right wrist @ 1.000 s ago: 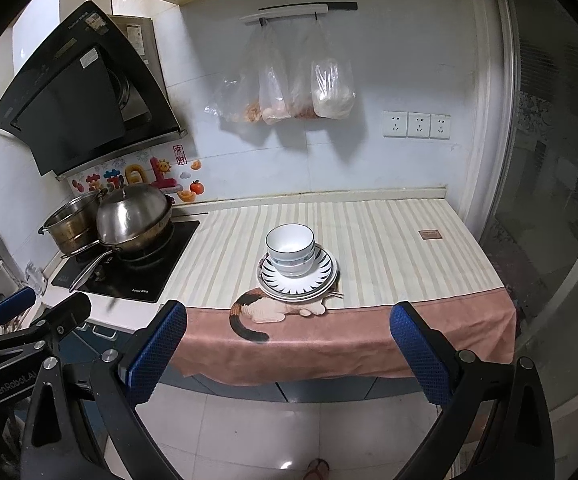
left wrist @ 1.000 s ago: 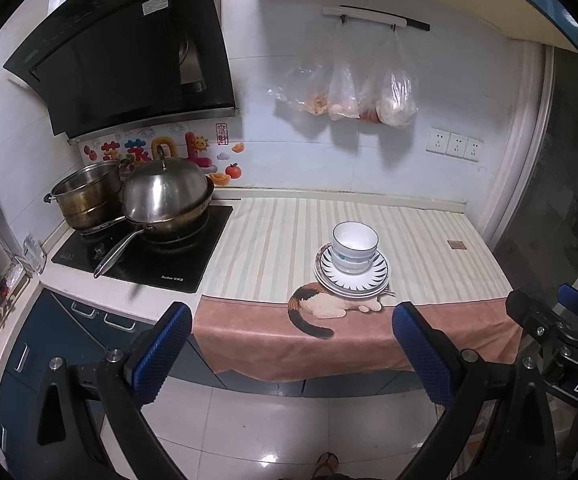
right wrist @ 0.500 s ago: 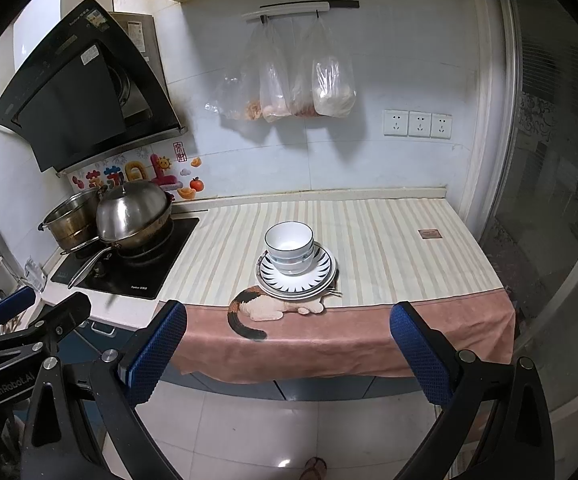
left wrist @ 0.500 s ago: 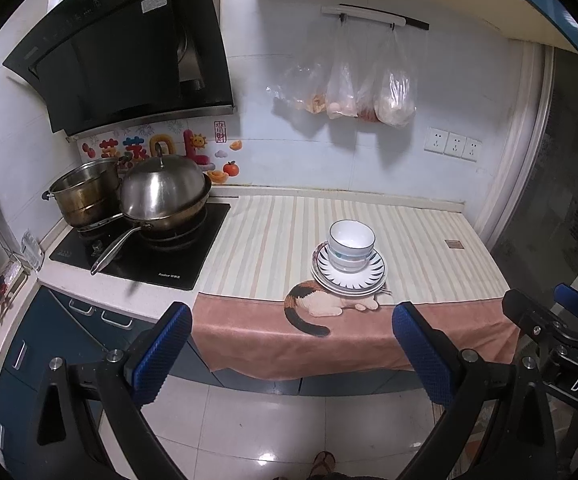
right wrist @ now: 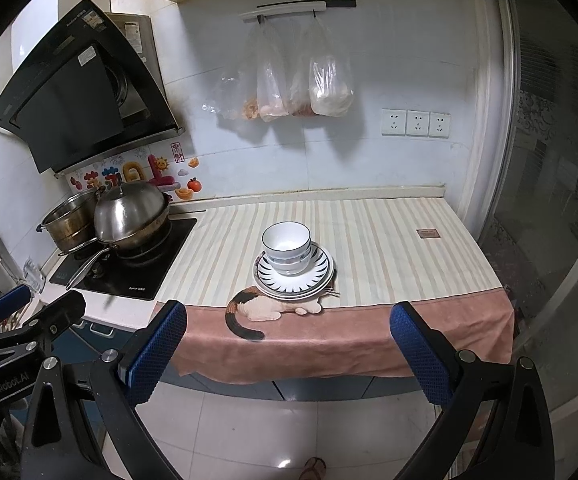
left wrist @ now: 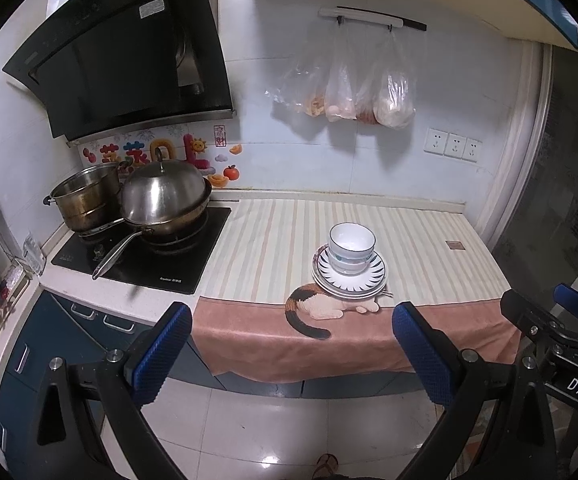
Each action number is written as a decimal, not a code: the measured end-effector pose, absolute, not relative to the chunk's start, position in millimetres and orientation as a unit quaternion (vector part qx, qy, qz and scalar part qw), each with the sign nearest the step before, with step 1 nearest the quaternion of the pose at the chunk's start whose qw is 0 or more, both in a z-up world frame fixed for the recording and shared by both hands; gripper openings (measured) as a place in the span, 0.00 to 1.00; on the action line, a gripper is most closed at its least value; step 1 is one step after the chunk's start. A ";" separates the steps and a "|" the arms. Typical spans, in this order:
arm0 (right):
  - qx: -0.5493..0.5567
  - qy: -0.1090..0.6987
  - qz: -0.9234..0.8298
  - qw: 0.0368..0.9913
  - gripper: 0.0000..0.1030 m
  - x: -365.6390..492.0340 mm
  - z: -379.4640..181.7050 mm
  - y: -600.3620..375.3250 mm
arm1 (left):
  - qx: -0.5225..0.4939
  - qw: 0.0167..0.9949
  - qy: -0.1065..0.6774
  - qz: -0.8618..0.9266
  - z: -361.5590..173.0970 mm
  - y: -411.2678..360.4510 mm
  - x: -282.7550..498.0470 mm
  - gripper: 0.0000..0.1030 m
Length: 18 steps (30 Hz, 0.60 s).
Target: Organize plates and bowls
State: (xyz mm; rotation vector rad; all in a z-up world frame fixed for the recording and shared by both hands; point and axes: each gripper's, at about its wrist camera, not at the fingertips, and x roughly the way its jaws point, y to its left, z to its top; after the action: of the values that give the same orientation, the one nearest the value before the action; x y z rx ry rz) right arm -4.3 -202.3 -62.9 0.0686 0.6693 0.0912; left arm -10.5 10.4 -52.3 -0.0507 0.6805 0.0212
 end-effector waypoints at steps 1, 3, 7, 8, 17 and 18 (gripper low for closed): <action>0.034 0.328 0.045 0.943 1.00 -4.4 -64.0 -203.3 | -0.024 0.942 0.334 0.011 -52.3 9.8 -10.2 1.00; 0.034 0.329 0.045 0.943 1.00 -3.8 -62.9 -203.0 | -0.023 0.942 0.335 0.011 -51.8 9.1 -9.7 1.00; 0.035 0.330 0.044 0.942 1.00 -3.6 -63.7 -204.0 | -0.024 0.942 0.336 0.010 -51.5 9.8 -8.1 1.00; 0.035 0.330 0.044 0.942 1.00 -3.3 -62.9 -203.9 | -0.025 0.942 0.336 0.010 -51.5 10.1 -7.9 1.00; 0.034 0.330 0.043 0.943 1.00 -1.2 -62.9 -205.4 | -0.024 0.941 0.337 0.008 -51.7 11.3 -7.3 1.00; 0.034 0.330 0.044 0.942 1.00 -1.3 -62.7 -205.3 | -0.024 0.941 0.336 0.009 -51.7 11.2 -7.5 1.00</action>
State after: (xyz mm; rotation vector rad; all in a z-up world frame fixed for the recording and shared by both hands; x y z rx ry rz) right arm -1.3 -205.3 -62.7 0.0700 0.6726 0.0888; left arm -7.5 11.2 -51.7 -0.0483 0.6859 0.0191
